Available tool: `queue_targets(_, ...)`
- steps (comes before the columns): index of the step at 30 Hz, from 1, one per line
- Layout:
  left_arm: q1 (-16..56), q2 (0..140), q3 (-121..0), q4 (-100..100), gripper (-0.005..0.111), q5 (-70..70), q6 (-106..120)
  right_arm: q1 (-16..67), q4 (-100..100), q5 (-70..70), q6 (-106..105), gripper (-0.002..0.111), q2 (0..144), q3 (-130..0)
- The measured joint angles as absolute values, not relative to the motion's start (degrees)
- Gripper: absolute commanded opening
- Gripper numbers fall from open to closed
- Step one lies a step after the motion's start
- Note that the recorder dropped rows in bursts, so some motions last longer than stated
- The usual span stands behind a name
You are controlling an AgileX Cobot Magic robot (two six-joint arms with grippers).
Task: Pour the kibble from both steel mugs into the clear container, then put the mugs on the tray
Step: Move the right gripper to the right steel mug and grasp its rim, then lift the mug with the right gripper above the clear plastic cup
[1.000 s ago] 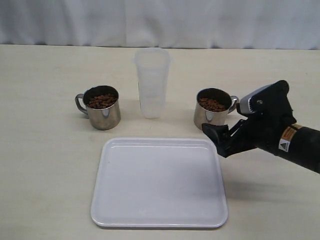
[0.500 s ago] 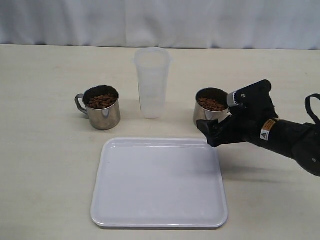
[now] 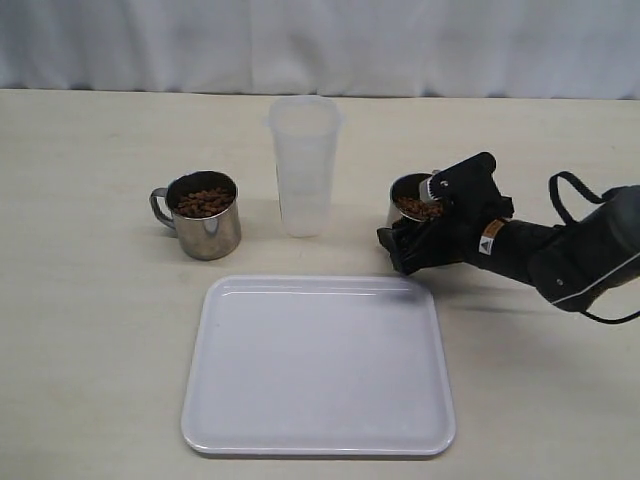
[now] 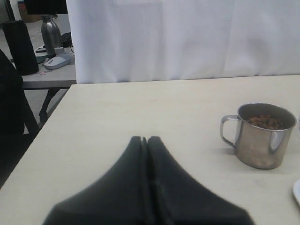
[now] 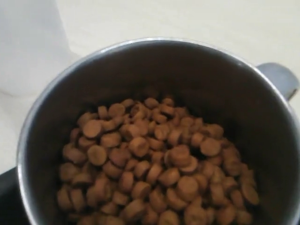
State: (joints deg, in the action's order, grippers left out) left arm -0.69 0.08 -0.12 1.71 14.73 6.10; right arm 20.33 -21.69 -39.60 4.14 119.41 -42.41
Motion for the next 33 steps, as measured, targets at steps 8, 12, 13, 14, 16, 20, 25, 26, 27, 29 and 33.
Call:
queue_targets(8,-0.7,0.1,-0.1,1.7,0.0,14.7,6.1,12.7,-36.4,-49.6,13.5,0.078,122.0,-42.9)
queue_targets(12,-0.7,0.1,-0.1,1.7,0.0,14.7,6.1,12.1,-37.9,-54.0,13.5,0.077,124.9,-42.9)
queue_targets(13,-0.7,0.1,-0.1,1.7,0.0,14.7,6.1,12.0,-37.9,-54.7,12.9,0.077,125.6,-42.9)
queue_targets(14,-0.7,0.1,-0.1,1.7,0.0,14.7,6.1,11.9,-37.9,-55.5,12.1,0.077,126.1,-42.9)
queue_targets(16,-0.7,0.1,-0.1,1.7,0.0,14.7,6.1,11.9,-37.9,-56.7,10.5,0.076,126.8,-42.9)
queue_targets(20,-0.7,0.1,-0.1,1.7,0.0,14.7,6.1,11.9,-38.0,-58.7,9.1,0.072,127.1,-42.9)
queue_targets(25,-0.7,0.1,-0.1,1.7,0.0,14.7,6.1,11.9,-38.0,-59.8,8.9,0.068,127.1,-42.9)
queue_targets(26,-0.7,0.1,-0.1,1.7,0.0,14.7,6.1,11.9,-38.0,-59.8,8.9,0.068,127.1,-42.9)
queue_targets(27,-0.7,0.1,-0.1,1.7,0.0,14.7,6.1,11.9,-38.0,-59.9,8.9,0.068,127.1,-42.9)
queue_targets(29,-0.7,0.1,-0.1,1.7,0.0,14.7,6.1,11.9,-38.0,-59.9,8.9,0.068,127.1,-42.9)
queue_targets(33,-0.7,0.1,-0.1,1.7,0.0,14.7,6.1,11.9,-38.0,-60.1,8.9,0.054,127.1,-42.9)
